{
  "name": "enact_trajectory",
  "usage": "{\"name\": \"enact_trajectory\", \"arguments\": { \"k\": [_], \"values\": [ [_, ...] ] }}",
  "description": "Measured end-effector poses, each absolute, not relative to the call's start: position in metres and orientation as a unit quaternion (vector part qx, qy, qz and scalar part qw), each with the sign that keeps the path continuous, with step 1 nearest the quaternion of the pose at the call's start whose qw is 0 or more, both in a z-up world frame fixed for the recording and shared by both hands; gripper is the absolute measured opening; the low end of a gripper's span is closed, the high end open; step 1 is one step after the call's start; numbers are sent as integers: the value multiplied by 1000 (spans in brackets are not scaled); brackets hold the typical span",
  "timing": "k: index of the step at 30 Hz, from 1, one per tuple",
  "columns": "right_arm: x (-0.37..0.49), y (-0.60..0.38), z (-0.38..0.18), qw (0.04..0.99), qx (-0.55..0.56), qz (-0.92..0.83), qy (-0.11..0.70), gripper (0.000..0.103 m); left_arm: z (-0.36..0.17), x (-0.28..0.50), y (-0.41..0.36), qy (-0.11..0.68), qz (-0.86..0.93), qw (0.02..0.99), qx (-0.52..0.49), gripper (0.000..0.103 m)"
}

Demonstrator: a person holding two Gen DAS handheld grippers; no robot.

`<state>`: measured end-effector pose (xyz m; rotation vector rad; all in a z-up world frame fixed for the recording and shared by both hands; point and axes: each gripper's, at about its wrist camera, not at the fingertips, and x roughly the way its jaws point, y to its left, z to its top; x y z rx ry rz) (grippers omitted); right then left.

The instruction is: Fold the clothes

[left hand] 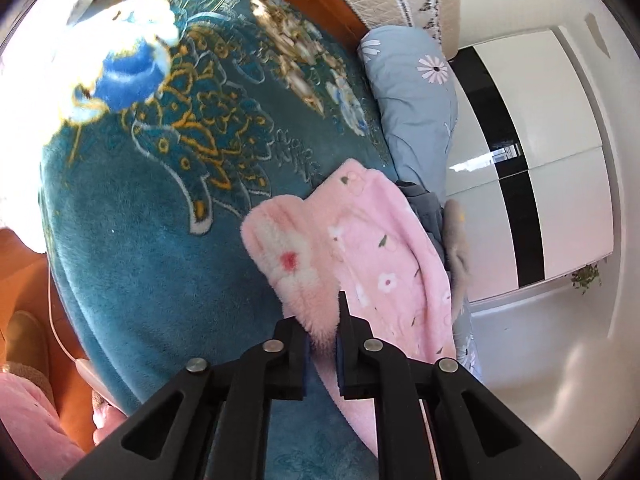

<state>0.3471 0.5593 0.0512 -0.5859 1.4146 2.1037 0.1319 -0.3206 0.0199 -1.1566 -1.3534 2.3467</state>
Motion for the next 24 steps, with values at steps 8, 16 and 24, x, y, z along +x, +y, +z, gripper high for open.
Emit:
{"name": "enact_trajectory", "arguments": {
  "k": [8,16,24],
  "values": [
    [332,580,98,273,-196,791,511,4,70,109,-310,-499,748,142,-414,8],
    [228,625,136,288,-245,774,508,4,89,14,-286,-580,659,165,-449,8],
    [108,659,130,342,-337,720,500,4,74,-56,-269,-613,616,119,-479,8]
  ]
}}
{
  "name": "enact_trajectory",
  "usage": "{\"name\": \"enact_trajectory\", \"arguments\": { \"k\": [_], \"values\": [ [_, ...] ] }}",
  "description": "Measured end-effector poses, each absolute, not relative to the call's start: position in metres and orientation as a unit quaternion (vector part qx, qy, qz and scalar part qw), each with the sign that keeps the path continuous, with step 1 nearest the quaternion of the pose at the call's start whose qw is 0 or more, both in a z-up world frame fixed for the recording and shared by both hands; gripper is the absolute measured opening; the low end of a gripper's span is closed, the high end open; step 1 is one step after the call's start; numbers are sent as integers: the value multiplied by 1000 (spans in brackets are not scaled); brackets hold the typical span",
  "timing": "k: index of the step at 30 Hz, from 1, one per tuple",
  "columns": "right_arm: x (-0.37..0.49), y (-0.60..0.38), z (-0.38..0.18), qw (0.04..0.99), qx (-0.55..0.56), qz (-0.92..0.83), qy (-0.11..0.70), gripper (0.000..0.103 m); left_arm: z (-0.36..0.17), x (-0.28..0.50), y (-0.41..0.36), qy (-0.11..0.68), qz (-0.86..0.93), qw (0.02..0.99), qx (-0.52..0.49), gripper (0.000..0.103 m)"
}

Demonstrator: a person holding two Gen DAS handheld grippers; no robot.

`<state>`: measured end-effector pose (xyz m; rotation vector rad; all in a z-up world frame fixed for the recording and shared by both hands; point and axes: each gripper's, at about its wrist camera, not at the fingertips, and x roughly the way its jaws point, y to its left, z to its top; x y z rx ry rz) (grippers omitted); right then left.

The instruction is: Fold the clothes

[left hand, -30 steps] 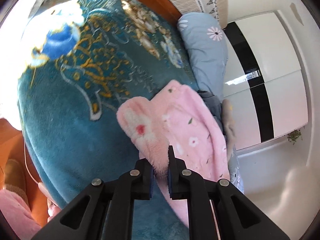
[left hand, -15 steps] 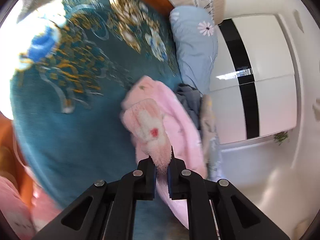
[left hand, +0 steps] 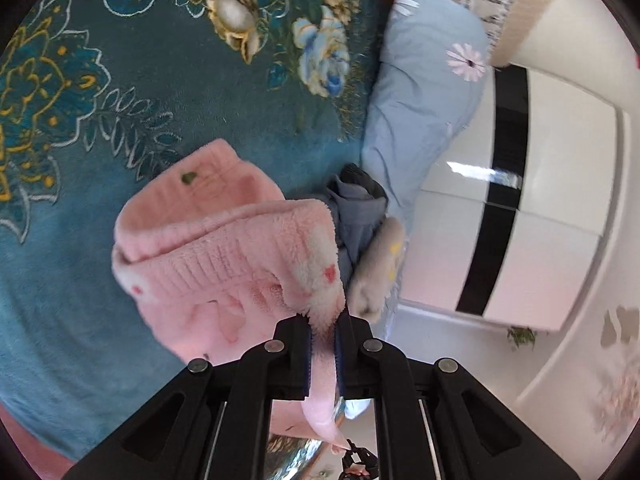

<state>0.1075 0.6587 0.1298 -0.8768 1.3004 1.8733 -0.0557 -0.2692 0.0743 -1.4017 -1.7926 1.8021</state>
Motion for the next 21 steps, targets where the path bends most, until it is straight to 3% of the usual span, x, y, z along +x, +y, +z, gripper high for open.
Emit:
{"name": "enact_trajectory", "arguments": {
  "k": [9,21],
  "values": [
    [40,661,102,332,-320,711,530,6,35,-102,-267,-633,610,48,-474,8],
    [44,674,61,301,-254,705,589,8,-2,-126,-257,-693,582,28,-424,12]
  ]
}}
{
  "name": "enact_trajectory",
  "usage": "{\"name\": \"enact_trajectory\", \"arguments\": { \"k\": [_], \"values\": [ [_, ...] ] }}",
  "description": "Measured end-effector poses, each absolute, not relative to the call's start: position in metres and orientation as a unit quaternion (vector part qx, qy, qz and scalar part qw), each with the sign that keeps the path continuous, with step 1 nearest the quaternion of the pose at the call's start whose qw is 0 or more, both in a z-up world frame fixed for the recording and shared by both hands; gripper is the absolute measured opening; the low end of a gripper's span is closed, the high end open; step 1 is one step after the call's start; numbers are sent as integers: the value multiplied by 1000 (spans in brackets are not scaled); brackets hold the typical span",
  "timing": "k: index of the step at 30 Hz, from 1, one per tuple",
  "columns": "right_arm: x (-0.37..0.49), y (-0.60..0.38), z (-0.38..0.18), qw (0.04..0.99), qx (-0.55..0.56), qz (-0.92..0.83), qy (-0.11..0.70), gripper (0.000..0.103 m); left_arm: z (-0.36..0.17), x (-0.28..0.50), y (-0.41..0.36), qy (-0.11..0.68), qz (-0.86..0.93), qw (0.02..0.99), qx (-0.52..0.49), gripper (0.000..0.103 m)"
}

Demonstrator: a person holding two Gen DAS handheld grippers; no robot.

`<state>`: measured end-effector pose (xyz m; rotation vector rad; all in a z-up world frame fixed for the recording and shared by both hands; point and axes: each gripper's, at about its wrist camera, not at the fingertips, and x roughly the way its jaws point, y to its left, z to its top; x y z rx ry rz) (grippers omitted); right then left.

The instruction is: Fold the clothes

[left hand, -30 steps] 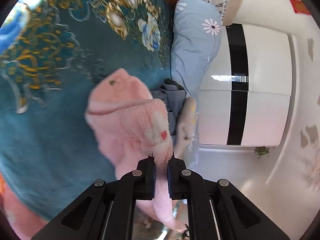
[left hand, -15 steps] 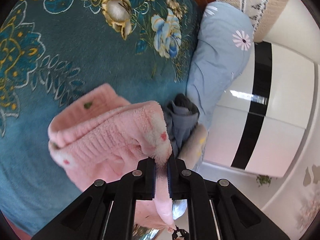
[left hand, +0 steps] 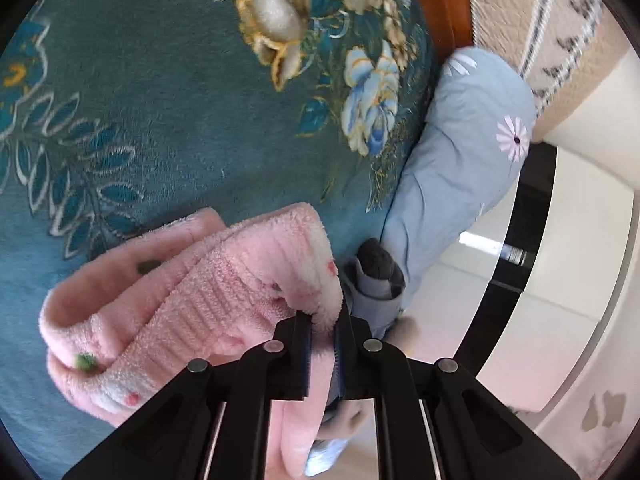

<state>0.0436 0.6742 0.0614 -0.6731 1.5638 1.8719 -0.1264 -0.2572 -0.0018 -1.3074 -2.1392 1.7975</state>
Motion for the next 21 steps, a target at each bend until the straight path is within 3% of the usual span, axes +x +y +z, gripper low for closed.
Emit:
{"name": "enact_trajectory", "arguments": {
  "k": [2,4,5,6,9,12,14,21],
  "values": [
    [48,677,55,303,-246,707,590,10,-8,-127,-253,-698,576,47,-422,16],
    [48,680,45,268,-243,707,608,27,-8,-124,-250,-706,571,61,-415,26],
    [48,681,43,250,-241,711,612,45,-6,-122,-249,-710,568,69,-409,32],
    [49,680,46,239,-236,721,606,49,-1,-120,-249,-715,568,82,-400,35],
    [54,678,61,200,-217,758,582,51,24,-116,-247,-702,587,124,-384,49],
    [74,673,80,161,-196,799,545,59,50,-108,-247,-671,617,168,-375,56],
    [97,673,82,167,-192,808,531,59,60,-97,-249,-650,636,189,-370,61],
    [154,683,19,235,-262,756,553,60,49,-82,-261,-626,658,157,-387,63]
  ]
}}
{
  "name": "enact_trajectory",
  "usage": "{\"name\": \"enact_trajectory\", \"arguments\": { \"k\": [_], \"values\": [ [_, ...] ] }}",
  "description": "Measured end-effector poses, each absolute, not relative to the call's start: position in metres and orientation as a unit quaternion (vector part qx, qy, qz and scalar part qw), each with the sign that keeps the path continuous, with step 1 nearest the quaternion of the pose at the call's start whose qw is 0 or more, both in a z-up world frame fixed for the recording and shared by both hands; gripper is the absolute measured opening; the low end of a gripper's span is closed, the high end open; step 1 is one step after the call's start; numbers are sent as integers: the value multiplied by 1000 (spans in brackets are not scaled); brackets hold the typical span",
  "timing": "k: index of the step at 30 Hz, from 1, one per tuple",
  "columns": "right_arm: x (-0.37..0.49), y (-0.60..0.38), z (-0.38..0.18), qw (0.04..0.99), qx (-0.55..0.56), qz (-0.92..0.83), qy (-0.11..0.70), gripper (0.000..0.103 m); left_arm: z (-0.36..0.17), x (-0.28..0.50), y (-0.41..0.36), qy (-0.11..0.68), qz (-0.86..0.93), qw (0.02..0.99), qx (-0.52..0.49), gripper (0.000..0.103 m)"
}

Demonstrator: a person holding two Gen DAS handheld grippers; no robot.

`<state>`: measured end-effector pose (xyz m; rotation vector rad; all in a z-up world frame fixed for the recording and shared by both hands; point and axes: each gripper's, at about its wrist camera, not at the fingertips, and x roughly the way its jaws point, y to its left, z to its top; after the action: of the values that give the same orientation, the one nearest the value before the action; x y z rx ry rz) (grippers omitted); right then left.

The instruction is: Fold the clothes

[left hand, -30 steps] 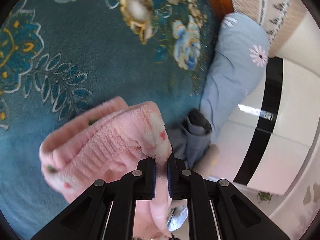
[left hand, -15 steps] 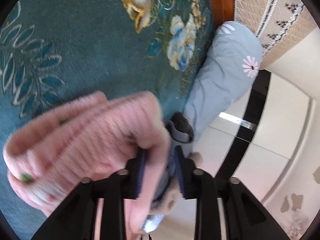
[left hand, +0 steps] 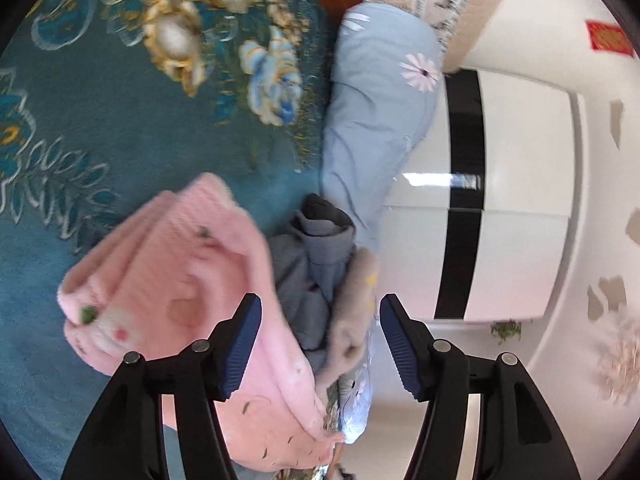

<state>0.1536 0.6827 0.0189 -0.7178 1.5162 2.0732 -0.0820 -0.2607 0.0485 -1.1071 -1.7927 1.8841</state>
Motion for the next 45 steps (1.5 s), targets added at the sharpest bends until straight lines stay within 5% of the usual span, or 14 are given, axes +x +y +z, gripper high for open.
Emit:
{"name": "enact_trajectory", "arguments": {
  "k": [8,10,12,17,24,30,34,36,41,45],
  "values": [
    [131,670,-22,231,-274,741,568,58,39,-65,-248,-618,662,166,-391,63],
    [130,669,-23,232,-263,745,567,47,41,-51,-250,-597,681,162,-392,63],
    [128,668,-29,233,-270,743,566,14,40,-39,-253,-573,702,152,-395,64],
    [135,667,-39,239,-247,736,583,13,11,-16,-258,-515,734,94,-433,68],
    [132,671,-39,239,-253,733,584,13,-36,-3,-256,-538,699,74,-464,68],
    [136,670,-41,243,-246,731,588,13,-43,-13,-248,-589,726,39,-354,66],
    [132,668,-39,252,-251,728,586,13,-44,-28,-235,-558,746,14,-363,48],
    [128,666,-36,259,-258,724,585,13,-43,-34,-237,-553,743,5,-377,30],
    [118,662,6,272,-262,737,561,12,-14,-52,-252,-534,739,6,-411,23],
    [115,649,83,225,-218,796,518,10,67,-57,-255,-492,776,80,-386,22]
  ]
}}
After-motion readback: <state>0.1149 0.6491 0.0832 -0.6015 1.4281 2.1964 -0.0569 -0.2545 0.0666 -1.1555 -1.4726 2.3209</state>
